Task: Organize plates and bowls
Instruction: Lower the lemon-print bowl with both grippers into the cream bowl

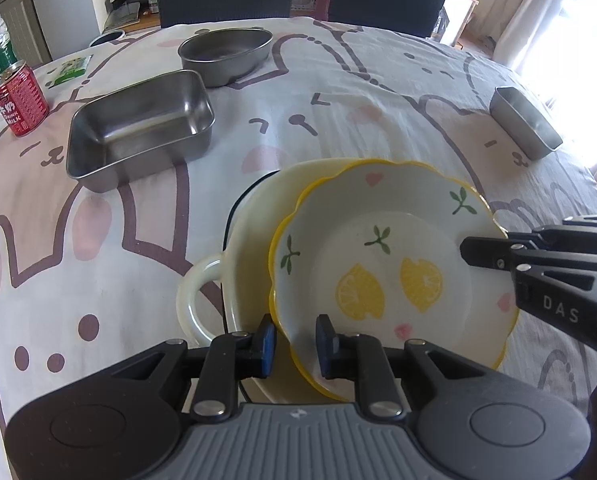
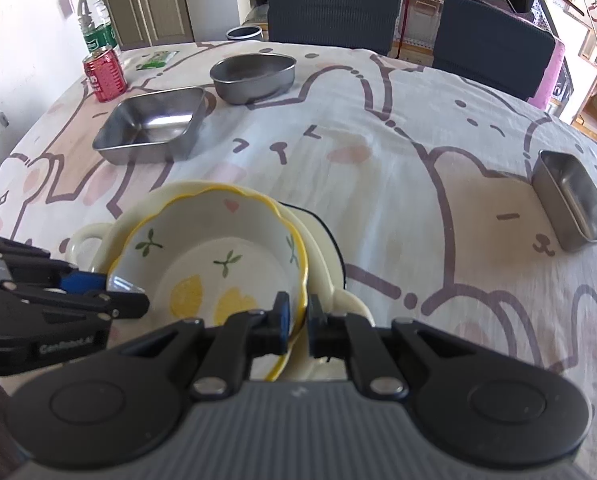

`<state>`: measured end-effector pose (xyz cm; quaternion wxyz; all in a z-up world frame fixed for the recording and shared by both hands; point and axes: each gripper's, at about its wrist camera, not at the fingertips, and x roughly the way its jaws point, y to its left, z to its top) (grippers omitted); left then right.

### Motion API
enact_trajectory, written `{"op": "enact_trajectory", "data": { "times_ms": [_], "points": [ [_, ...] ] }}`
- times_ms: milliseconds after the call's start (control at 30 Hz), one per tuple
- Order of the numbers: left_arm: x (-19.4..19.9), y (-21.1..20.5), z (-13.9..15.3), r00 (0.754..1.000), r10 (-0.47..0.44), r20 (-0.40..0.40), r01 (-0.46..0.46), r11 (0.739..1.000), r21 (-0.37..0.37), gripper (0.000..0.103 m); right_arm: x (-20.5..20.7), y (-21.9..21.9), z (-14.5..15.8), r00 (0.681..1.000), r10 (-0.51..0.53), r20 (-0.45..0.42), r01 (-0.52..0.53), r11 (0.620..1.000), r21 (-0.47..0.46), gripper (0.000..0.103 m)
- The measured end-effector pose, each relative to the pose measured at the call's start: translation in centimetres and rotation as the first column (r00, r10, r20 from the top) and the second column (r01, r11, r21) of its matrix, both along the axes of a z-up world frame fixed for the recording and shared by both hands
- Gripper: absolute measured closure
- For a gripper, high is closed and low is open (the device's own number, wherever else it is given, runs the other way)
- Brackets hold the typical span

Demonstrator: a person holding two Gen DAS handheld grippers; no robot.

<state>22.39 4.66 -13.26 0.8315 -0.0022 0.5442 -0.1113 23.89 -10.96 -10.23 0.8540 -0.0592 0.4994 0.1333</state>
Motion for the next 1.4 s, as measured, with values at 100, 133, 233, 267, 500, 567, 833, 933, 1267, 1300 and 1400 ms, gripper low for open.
{"op": "enact_trajectory", "data": {
  "times_ms": [100,133,233,267,500,567,833,933,1267,1300,1400],
  "points": [
    [-0.1,0.5,0.4,1.0,0.021,0.013,-0.021,1.0,-0.011,0.081,0.1,0.1,-0.1,1.0,0.001,-0.005,-0.001,1.0,0.003,0.093],
    [-0.1,0.7,0.6,0.999,0.027,0.022,-0.027,1.0,-0.012,0.081,0.1,0.1,-0.2,1.0,0.002,-0.005,-0.002,1.0,0.003,0.093],
    [-0.1,1.2,1.1,0.999,0.038,0.029,-0.037,0.999,-0.026,0.081,0.2,0.3,-0.3,1.0,0.007,-0.007,-0.007,1.0,0.006,0.094],
    [-0.1,1.3,1.1,0.999,0.04,0.028,-0.039,0.999,-0.031,0.081,0.3,0.3,-0.3,1.0,0.007,-0.011,-0.007,1.0,0.011,0.094],
    [-0.2,1.0,0.9,0.999,0.025,0.031,-0.024,0.999,-0.026,0.081,1.1,-0.1,-0.9,0.998,-0.033,-0.053,0.036,0.998,0.046,0.094],
    [-0.2,1.0,0.9,0.999,0.02,0.031,-0.02,1.0,-0.023,0.081,1.4,-0.1,-1.2,0.997,-0.043,-0.064,0.047,0.998,0.053,0.093],
    [-0.1,1.3,0.9,0.999,0.019,0.033,-0.018,1.0,-0.021,0.087,2.1,-0.8,-1.8,0.991,-0.07,-0.114,0.082,0.99,0.111,0.093],
    [-0.1,1.2,1.0,0.999,0.021,0.033,-0.02,1.0,-0.017,0.087,2.2,-1.0,-1.9,0.99,-0.067,-0.121,0.082,0.989,0.121,0.093],
    [0.0,1.1,1.0,0.999,0.015,0.037,-0.015,1.0,-0.003,0.087,1.9,-1.3,-2.1,0.989,-0.049,-0.141,0.068,0.989,0.134,0.093],
    [0.0,1.1,1.0,0.999,0.013,0.038,-0.013,1.0,-0.001,0.087,1.9,-1.3,-2.1,0.988,-0.049,-0.145,0.069,0.988,0.139,0.093],
    [0.1,1.1,1.0,0.999,0.014,0.037,-0.014,1.0,0.0,0.087,1.9,-1.3,-2.1,0.989,-0.041,-0.145,0.061,0.989,0.137,0.092]
  ]
}}
